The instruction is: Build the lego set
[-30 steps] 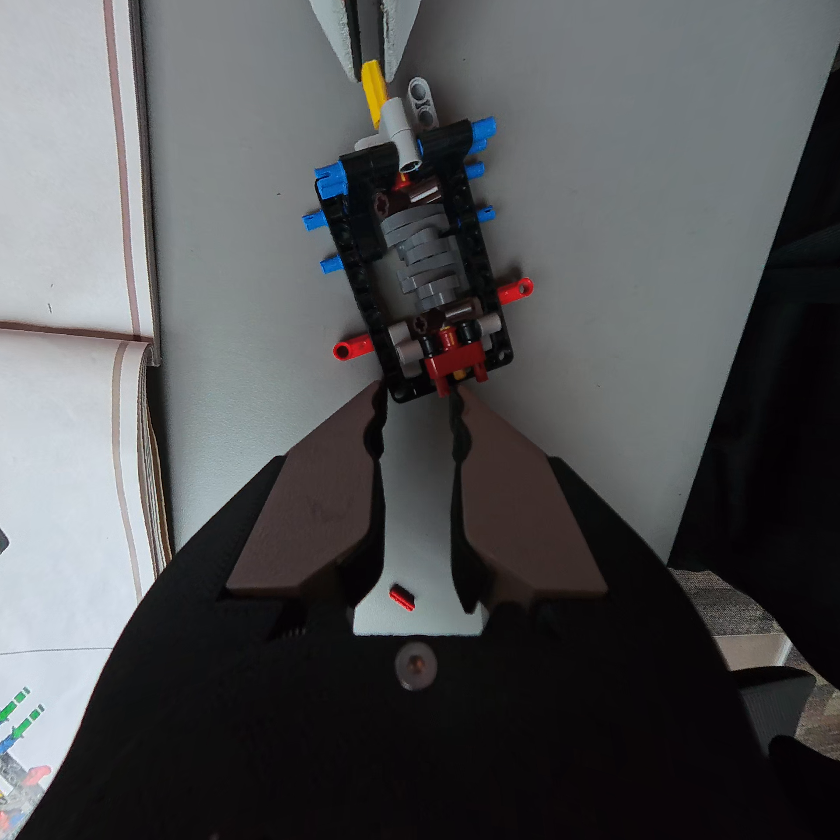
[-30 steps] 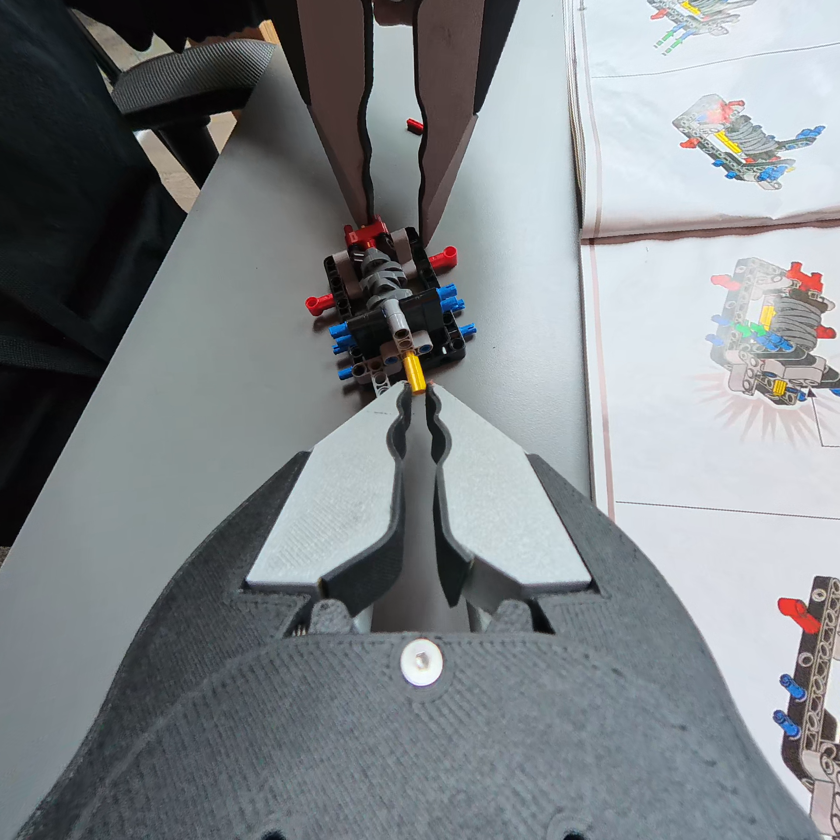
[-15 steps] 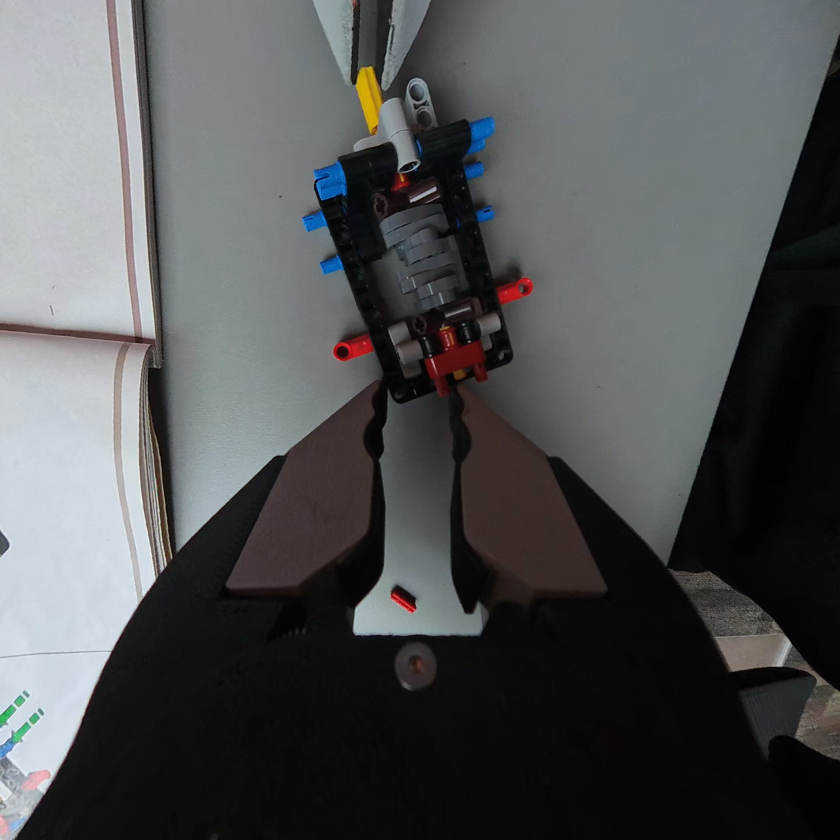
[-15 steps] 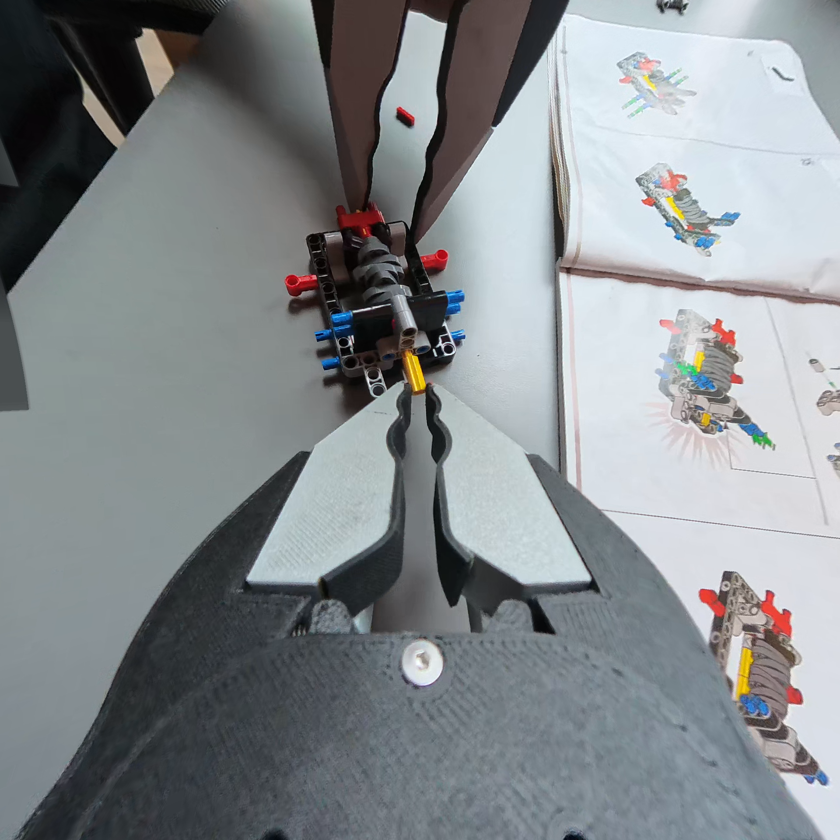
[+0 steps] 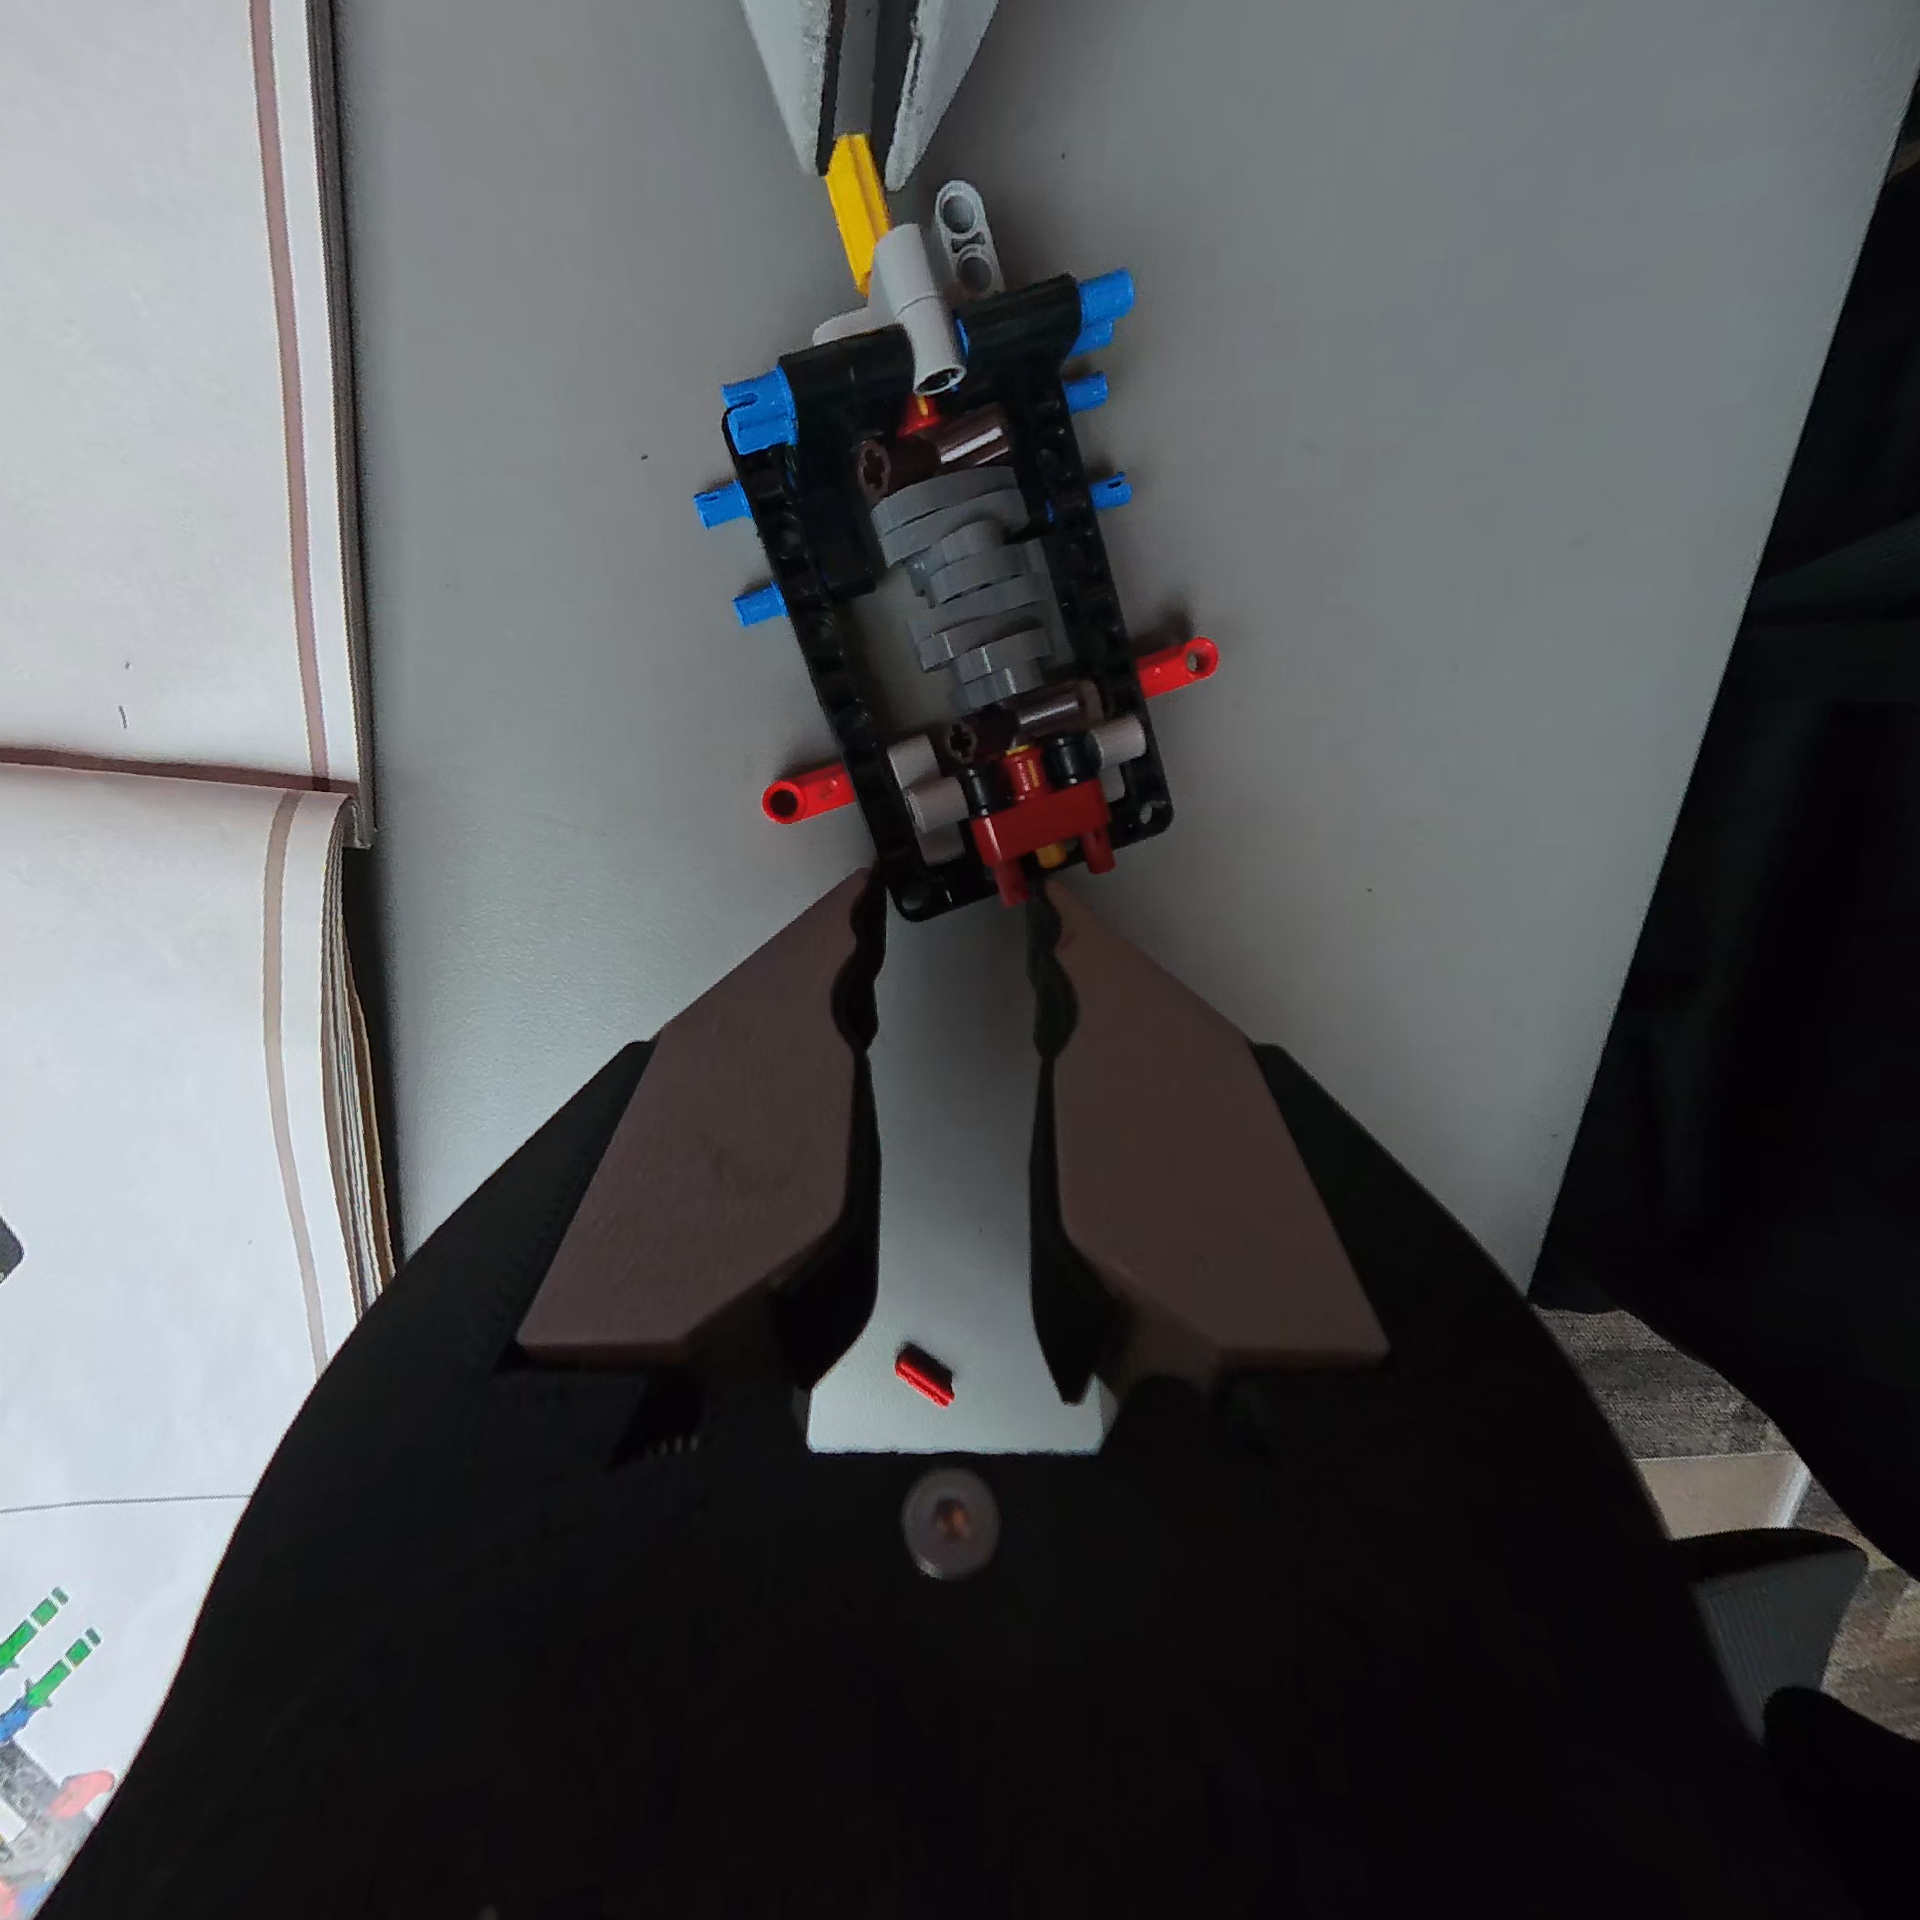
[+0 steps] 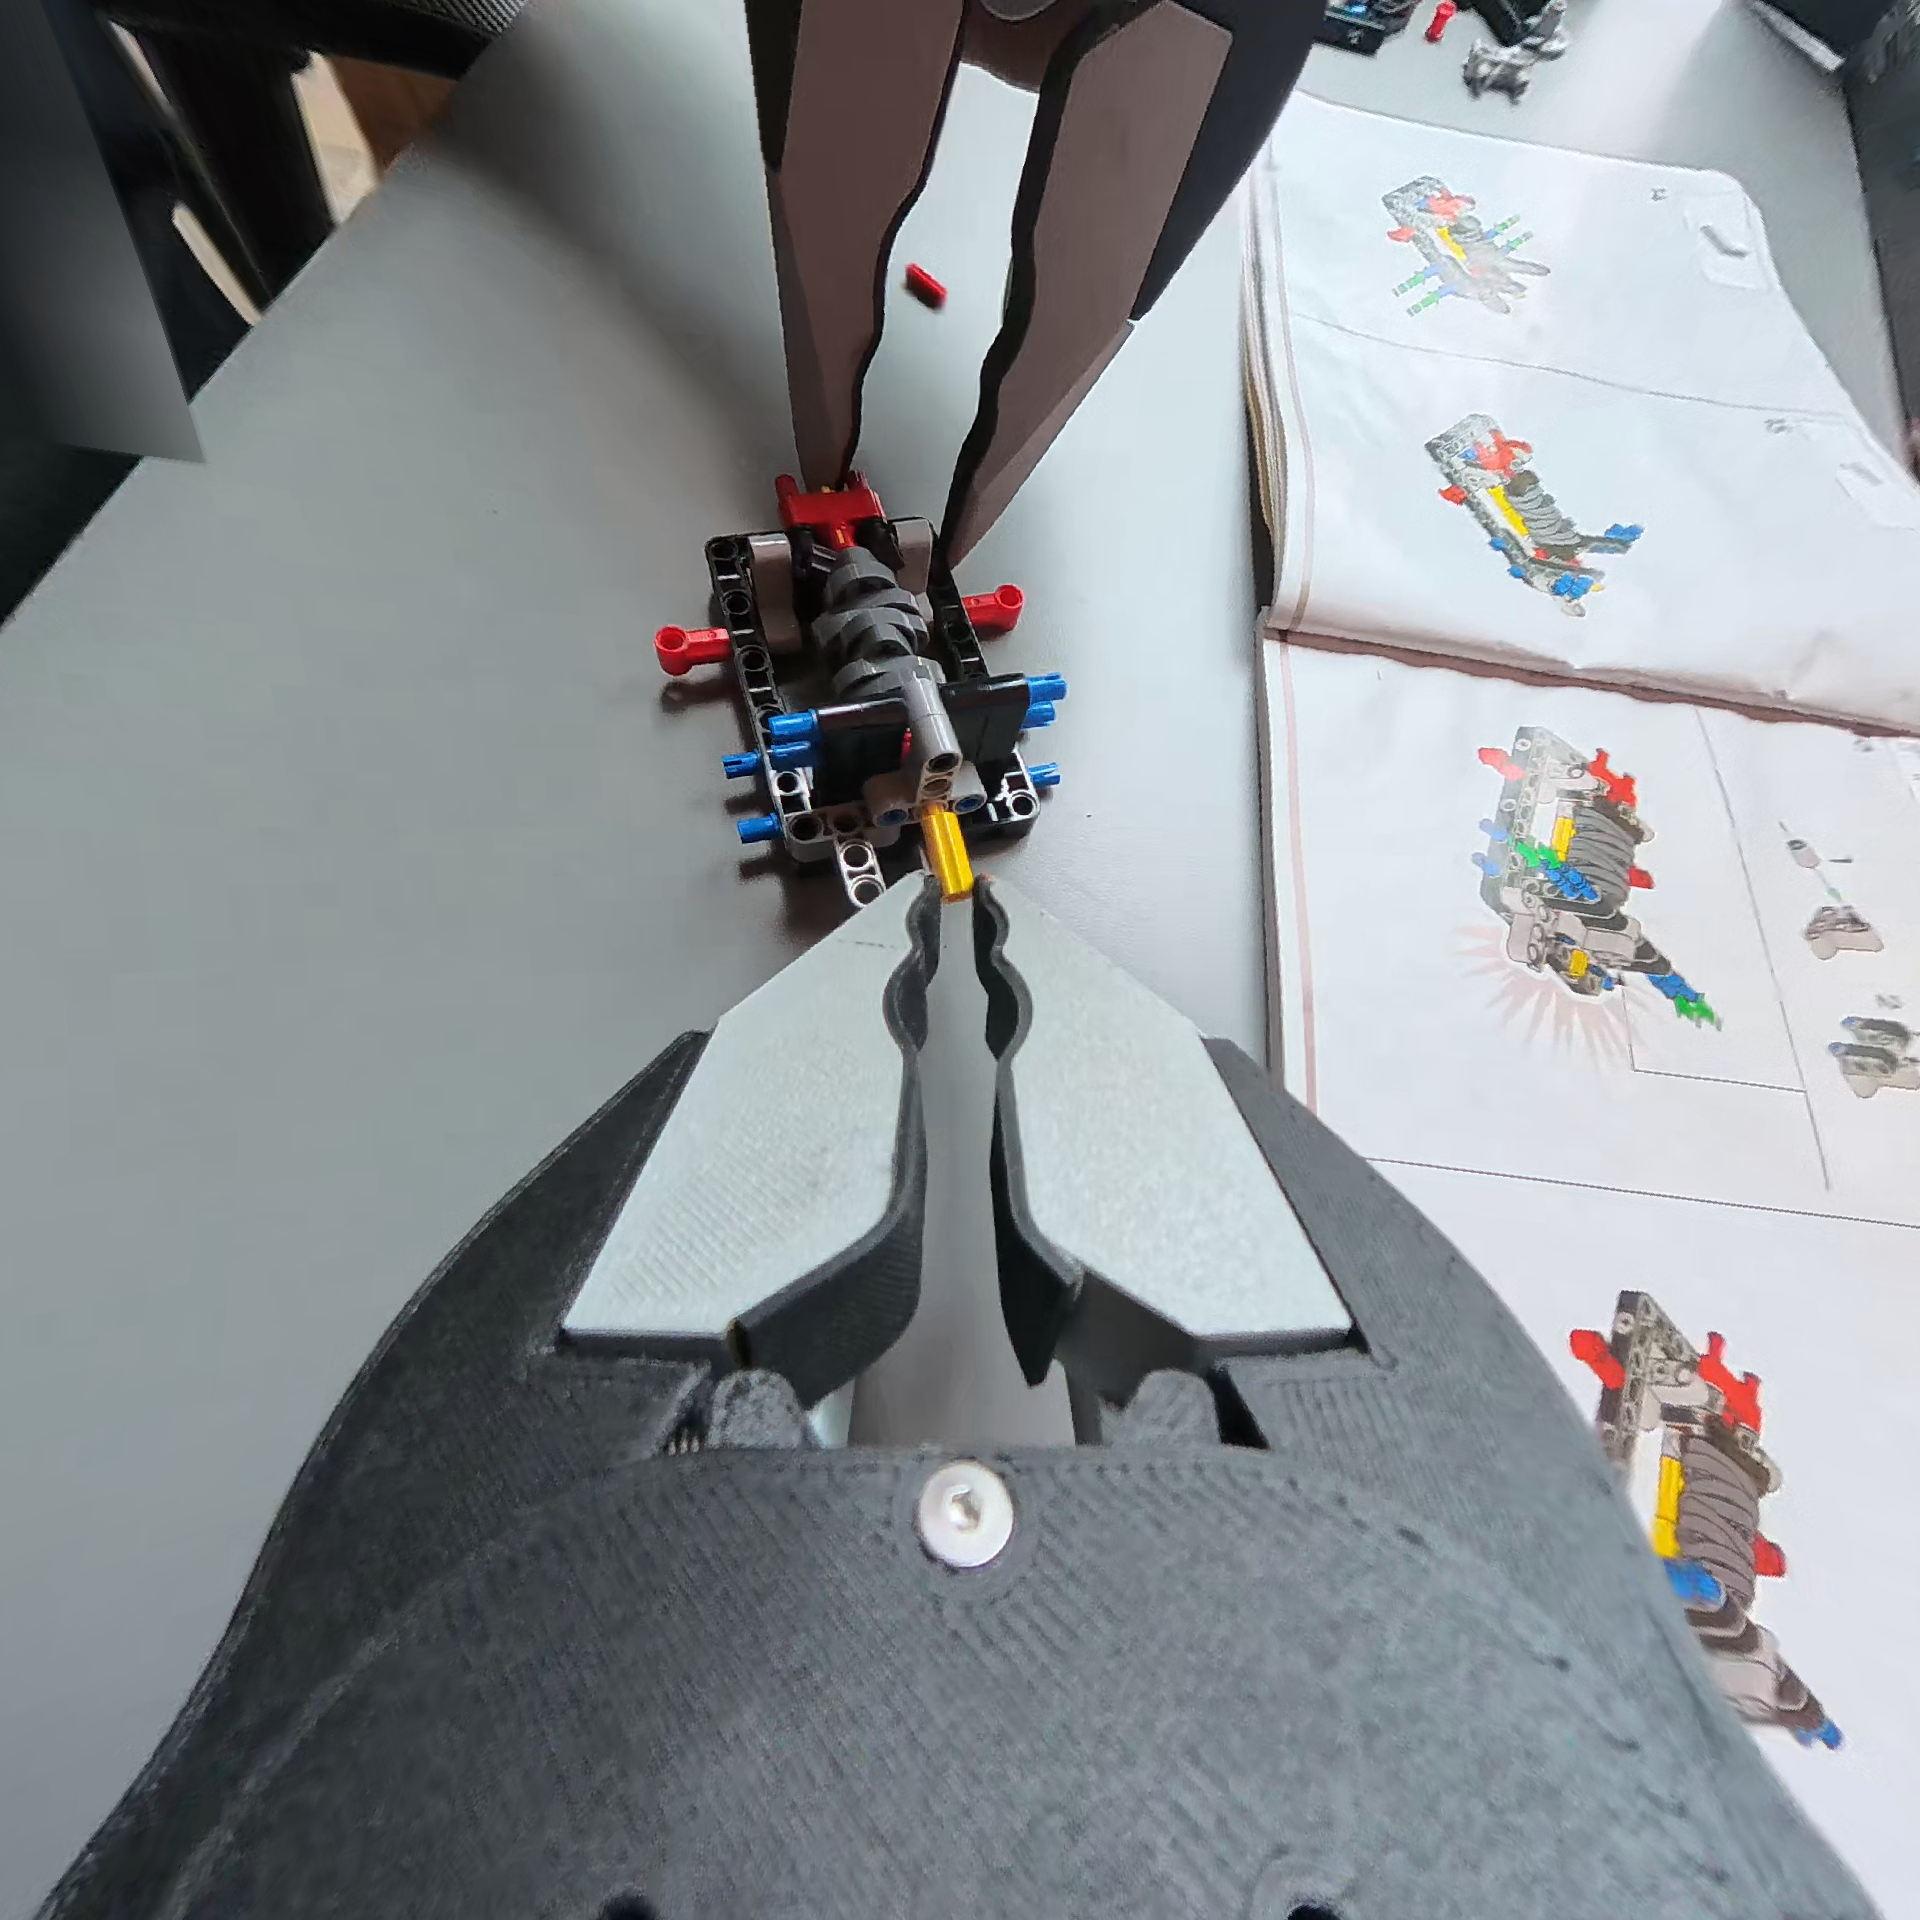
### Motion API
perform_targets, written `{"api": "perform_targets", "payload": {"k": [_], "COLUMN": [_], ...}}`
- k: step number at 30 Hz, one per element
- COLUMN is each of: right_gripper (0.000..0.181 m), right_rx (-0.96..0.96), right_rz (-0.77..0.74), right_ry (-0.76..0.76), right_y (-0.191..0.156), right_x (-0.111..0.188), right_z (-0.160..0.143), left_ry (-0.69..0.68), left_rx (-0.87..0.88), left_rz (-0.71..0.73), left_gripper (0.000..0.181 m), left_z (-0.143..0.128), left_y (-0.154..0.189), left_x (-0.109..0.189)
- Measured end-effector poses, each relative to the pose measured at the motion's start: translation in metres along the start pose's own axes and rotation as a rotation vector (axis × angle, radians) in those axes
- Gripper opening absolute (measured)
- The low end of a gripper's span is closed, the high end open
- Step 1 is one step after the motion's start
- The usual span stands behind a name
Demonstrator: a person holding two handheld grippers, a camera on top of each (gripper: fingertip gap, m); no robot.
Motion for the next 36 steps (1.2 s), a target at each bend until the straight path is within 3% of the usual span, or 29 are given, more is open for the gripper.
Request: {"api": "perform_targets", "payload": {"k": [12, 36], "right_gripper": [0.002, 0.002], "right_rx": [0.198, 0.245], "right_rz": [-0.161, -0.19], "right_ry": [-0.03, -0.015], "right_y": [-0.013, -0.015], "right_x": [-0.001, -0.001], "right_z": [0.001, -0.002], "left_ry": [-0.005, 0.005], "left_rx": [0.007, 0.019], "left_rz": [0.004, 0.01], "left_gripper": [0.025, 0.025], "left_z": [0.0, 0.0], "left_y": [0.0, 0.001], "left_x": [0.0, 0.0]}}
Point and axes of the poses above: each gripper's, where its closed fingertips meet, x back along the fingers, z out of its top, y = z × x across the jaws, the point moved 9 cm from there along x, back along the fingers, and after that the axes turned 2 degrees about z, right-handed, at the moved point
